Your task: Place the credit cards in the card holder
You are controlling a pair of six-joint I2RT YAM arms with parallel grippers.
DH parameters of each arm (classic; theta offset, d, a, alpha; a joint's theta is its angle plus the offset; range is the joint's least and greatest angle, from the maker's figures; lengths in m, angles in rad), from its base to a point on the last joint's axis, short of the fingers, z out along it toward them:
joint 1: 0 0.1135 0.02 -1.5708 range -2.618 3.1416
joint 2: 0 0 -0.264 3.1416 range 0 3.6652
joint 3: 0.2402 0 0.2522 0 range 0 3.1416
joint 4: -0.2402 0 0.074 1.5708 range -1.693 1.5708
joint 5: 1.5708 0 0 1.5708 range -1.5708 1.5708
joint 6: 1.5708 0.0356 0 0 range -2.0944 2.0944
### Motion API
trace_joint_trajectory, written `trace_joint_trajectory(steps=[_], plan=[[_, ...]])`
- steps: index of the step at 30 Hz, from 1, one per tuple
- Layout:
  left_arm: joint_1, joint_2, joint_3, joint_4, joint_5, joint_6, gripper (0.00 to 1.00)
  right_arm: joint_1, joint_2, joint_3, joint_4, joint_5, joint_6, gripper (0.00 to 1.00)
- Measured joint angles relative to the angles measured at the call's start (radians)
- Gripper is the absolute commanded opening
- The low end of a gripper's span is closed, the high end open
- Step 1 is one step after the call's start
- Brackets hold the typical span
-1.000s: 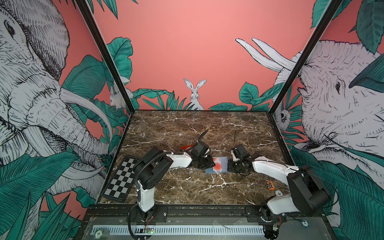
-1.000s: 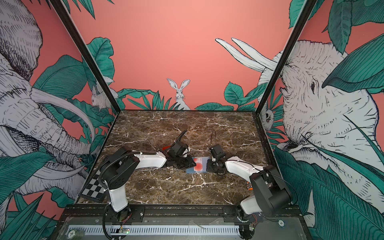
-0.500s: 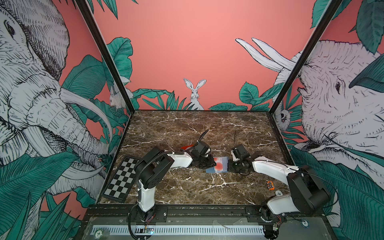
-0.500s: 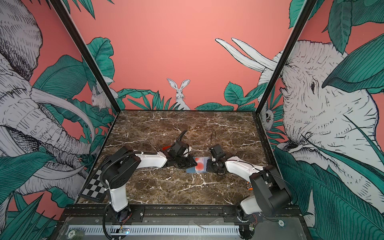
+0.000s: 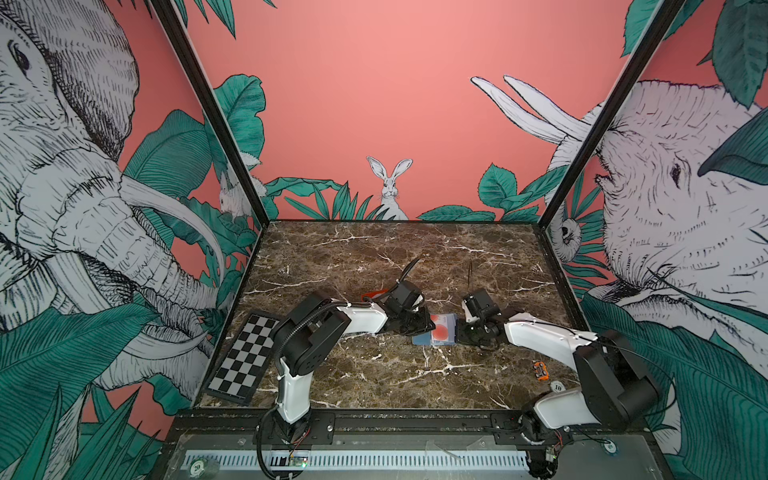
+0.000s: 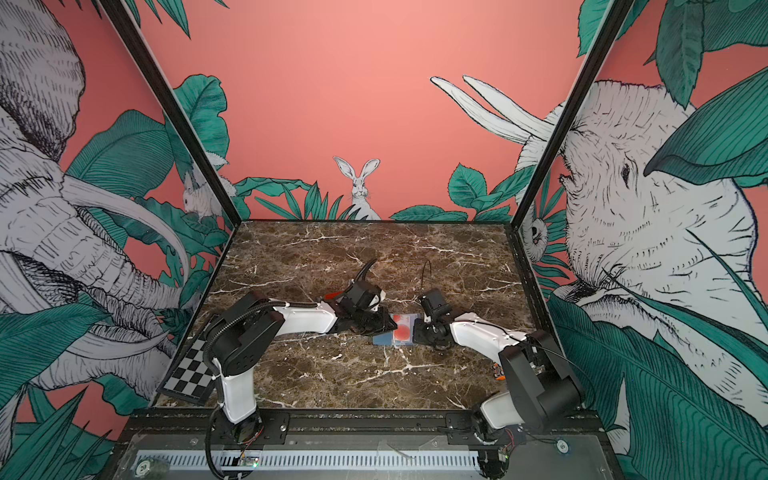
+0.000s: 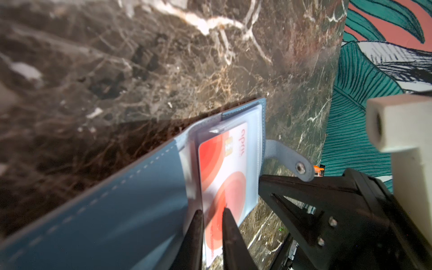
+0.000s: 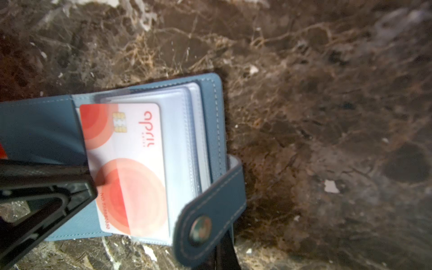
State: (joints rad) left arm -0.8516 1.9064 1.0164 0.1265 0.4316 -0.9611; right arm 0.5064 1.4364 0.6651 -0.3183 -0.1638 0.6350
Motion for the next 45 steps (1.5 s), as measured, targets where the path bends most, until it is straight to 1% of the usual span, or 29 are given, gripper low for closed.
trace_joint_trajectory(steps=[30,40,45], plan=[[-0.012,0.022,0.033,-0.013,0.014,0.006,0.17,0.003,0.011,0.010,0.002,0.000,0.000,0.00],[-0.013,0.022,0.037,-0.058,-0.010,0.039,0.14,0.005,-0.001,0.006,0.000,0.004,0.004,0.00],[-0.013,0.022,0.037,-0.068,-0.014,0.045,0.11,0.005,-0.047,-0.014,0.008,0.003,0.017,0.00]])
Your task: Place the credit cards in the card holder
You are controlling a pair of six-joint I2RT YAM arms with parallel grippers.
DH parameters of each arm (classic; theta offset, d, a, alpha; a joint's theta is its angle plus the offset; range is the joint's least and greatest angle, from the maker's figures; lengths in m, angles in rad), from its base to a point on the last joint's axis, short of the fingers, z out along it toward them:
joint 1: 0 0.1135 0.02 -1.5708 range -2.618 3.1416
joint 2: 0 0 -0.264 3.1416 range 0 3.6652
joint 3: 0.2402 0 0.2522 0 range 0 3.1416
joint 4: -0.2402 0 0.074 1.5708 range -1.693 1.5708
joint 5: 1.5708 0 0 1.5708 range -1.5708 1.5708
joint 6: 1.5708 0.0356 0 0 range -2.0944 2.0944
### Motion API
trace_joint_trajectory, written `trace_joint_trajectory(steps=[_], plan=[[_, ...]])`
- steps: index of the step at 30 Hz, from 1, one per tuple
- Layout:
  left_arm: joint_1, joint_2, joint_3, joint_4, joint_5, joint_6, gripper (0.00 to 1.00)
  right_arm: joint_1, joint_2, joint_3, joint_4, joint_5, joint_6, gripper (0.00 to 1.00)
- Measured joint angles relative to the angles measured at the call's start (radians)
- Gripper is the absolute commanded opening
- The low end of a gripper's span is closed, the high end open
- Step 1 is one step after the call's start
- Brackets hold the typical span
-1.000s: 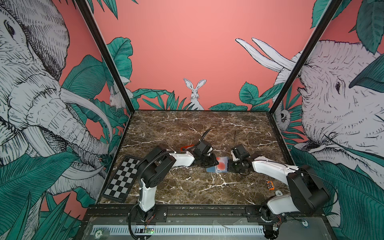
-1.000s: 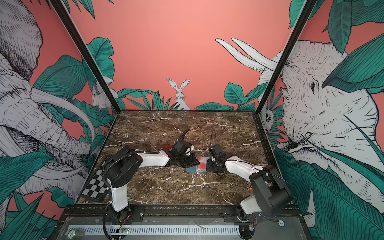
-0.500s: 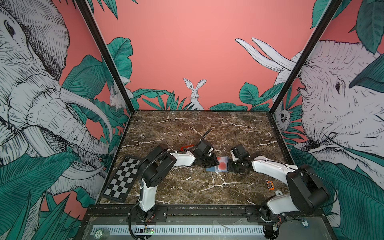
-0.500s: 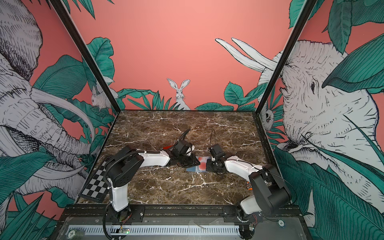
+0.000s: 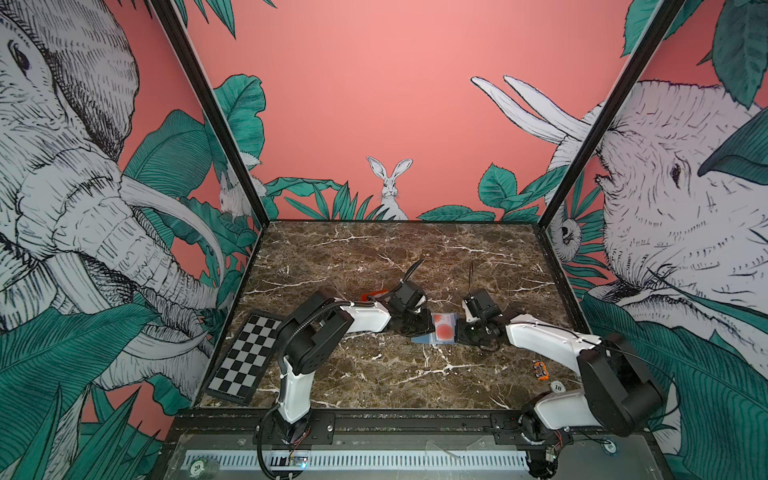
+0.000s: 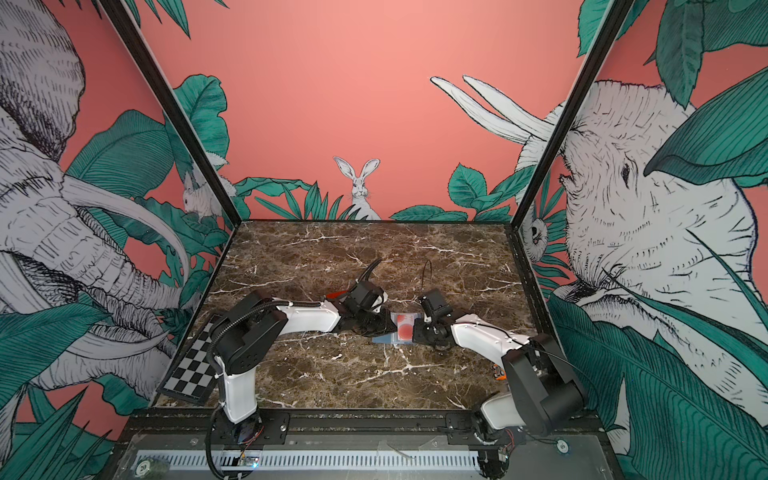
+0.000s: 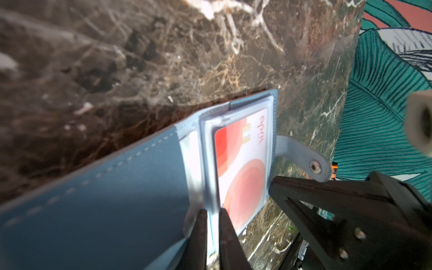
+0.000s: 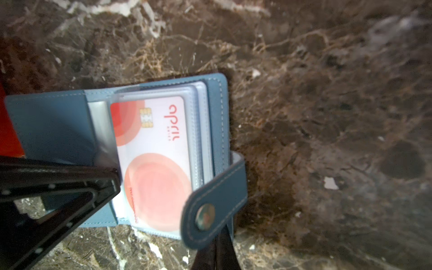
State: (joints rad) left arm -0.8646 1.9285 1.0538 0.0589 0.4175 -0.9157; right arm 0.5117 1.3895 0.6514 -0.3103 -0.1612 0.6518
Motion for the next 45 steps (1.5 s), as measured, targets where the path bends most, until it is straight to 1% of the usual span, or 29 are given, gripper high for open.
trace_joint_trajectory(steps=[8,15,24,36,45], plan=[[-0.004,0.000,0.005,-0.008,0.000,0.005,0.10,-0.031,-0.045,-0.003,0.047,-0.052,0.016,0.03],[-0.006,0.000,0.011,-0.008,0.005,0.008,0.10,-0.082,-0.043,-0.028,0.118,-0.143,0.022,0.06],[-0.010,0.003,0.025,-0.013,0.011,0.013,0.10,-0.089,-0.008,-0.042,0.164,-0.213,0.023,0.07],[-0.012,0.018,0.027,-0.031,0.014,0.022,0.09,-0.099,0.003,-0.045,0.192,-0.241,0.034,0.12],[-0.012,0.020,0.027,-0.031,0.017,0.023,0.09,-0.118,0.003,-0.063,0.199,-0.246,0.040,0.20]])
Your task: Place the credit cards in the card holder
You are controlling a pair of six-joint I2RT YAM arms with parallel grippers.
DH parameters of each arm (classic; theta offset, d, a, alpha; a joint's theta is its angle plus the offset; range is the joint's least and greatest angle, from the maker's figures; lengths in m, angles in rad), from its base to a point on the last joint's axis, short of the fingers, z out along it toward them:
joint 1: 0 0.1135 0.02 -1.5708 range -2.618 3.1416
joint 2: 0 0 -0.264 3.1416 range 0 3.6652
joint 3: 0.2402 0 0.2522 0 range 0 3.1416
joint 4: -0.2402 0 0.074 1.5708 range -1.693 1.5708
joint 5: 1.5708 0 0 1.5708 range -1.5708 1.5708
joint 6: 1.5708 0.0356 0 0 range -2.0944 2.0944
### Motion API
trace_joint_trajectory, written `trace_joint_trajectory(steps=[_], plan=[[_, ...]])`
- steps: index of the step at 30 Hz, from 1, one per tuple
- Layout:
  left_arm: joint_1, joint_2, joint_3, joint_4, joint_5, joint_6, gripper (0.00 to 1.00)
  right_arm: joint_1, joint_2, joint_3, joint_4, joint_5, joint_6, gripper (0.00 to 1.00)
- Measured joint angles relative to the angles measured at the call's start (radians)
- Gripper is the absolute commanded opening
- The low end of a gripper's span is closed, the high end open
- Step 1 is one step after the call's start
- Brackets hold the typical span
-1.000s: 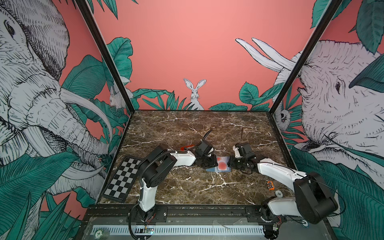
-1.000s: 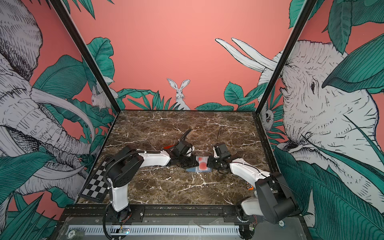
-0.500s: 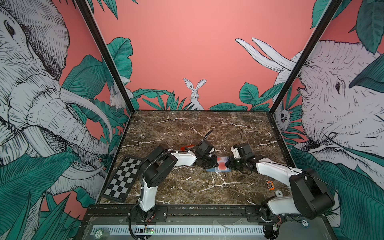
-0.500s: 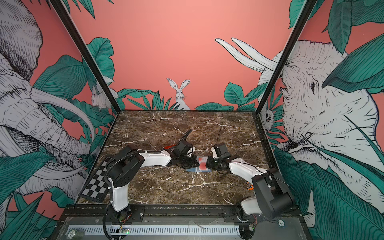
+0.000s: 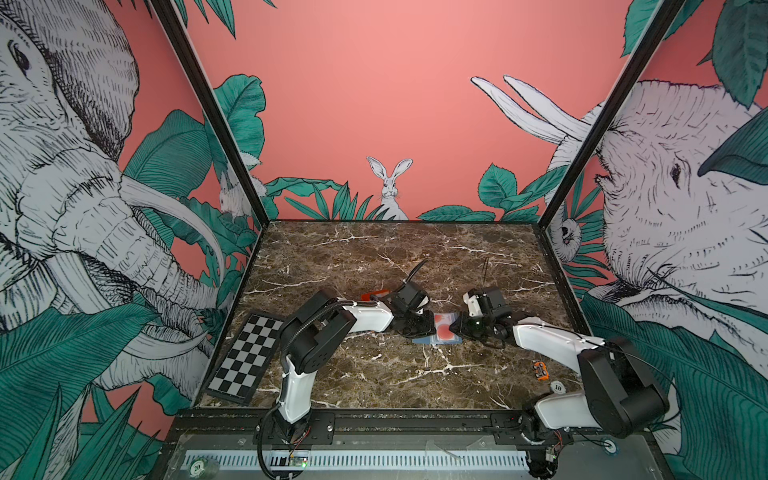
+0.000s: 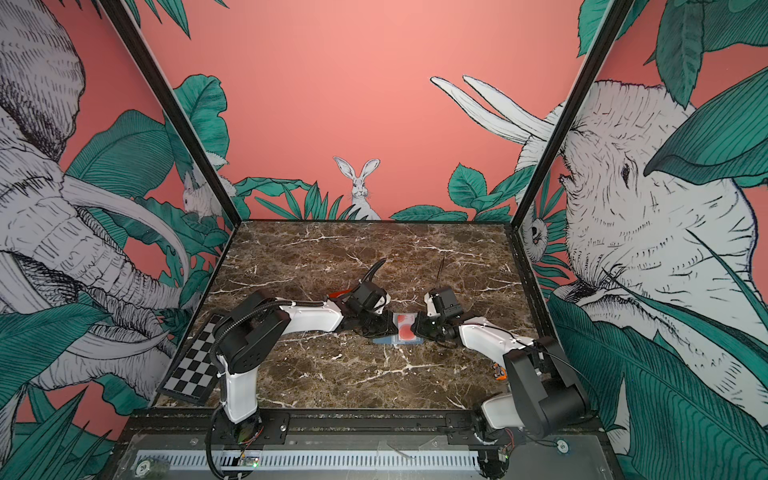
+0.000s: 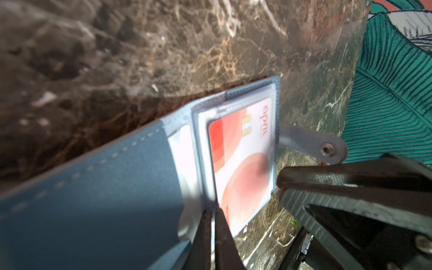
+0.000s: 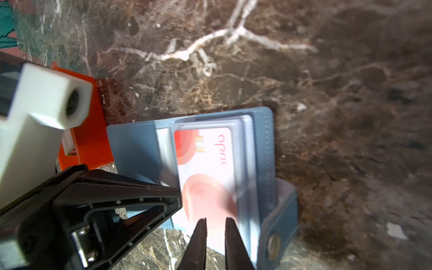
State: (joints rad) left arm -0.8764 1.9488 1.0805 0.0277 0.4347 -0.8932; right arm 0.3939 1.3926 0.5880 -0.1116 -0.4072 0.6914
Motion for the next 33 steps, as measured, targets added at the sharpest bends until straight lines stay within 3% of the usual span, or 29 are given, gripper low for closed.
trace_joint_trajectory(steps=[26,29,33], plan=[[0.000,-0.001,0.002,0.027,0.004,-0.005,0.08,-0.011,0.003,-0.007,-0.013,-0.001,-0.011,0.19],[0.000,-0.001,0.002,0.034,0.008,-0.006,0.03,-0.011,0.003,-0.007,-0.012,-0.001,-0.011,0.20],[0.000,-0.001,0.000,0.039,0.010,-0.008,0.06,-0.011,0.003,-0.007,-0.012,-0.001,-0.011,0.19]])
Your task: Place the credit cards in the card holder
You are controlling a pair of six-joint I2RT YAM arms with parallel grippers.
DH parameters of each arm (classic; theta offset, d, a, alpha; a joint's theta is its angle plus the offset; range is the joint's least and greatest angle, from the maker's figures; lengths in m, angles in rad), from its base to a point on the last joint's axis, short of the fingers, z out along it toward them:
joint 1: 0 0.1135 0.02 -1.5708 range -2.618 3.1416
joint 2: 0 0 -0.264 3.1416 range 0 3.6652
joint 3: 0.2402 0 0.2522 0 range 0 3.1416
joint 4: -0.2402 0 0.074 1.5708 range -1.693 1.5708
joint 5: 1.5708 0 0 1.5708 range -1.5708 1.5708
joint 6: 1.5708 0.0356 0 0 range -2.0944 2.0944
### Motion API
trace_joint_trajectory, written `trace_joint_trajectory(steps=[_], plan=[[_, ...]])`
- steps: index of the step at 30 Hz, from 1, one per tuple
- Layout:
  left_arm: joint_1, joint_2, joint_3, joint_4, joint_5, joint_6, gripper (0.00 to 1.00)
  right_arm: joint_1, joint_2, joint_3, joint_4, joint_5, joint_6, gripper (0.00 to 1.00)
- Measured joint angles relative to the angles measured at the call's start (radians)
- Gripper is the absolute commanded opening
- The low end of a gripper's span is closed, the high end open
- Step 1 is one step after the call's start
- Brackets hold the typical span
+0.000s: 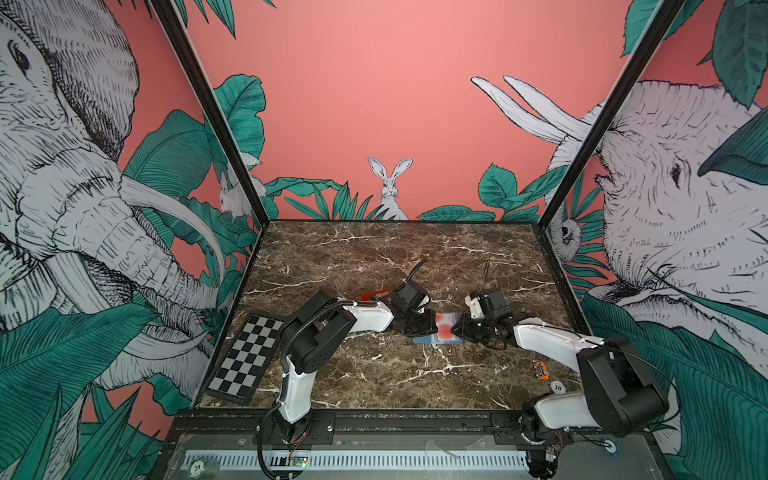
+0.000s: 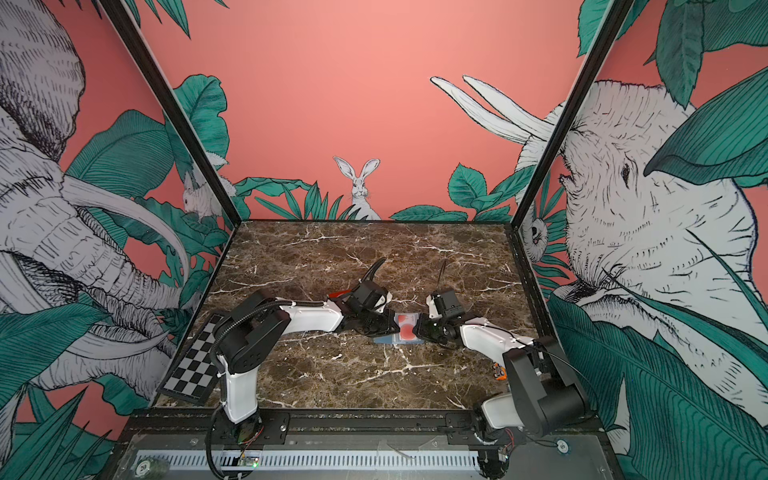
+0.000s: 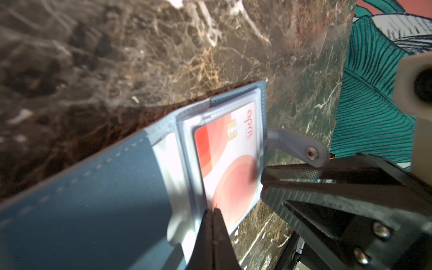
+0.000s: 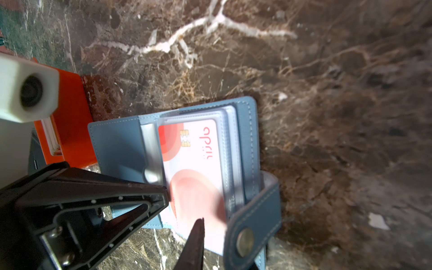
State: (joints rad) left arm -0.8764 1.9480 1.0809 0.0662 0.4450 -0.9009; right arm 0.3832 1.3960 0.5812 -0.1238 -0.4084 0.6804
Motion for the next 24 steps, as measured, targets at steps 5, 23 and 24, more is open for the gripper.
trace_joint_trajectory(steps=[5,23,24], plan=[[0.000,0.000,-0.001,0.000,0.003,-0.001,0.07,0.000,0.000,0.000,0.000,0.000,0.000,0.20],[-0.005,0.008,0.006,-0.022,0.003,0.000,0.05,0.000,0.001,0.000,0.000,0.000,-0.006,0.24],[-0.005,0.010,0.009,-0.024,0.004,0.000,0.05,0.000,0.002,0.000,-0.001,0.000,-0.008,0.24]])
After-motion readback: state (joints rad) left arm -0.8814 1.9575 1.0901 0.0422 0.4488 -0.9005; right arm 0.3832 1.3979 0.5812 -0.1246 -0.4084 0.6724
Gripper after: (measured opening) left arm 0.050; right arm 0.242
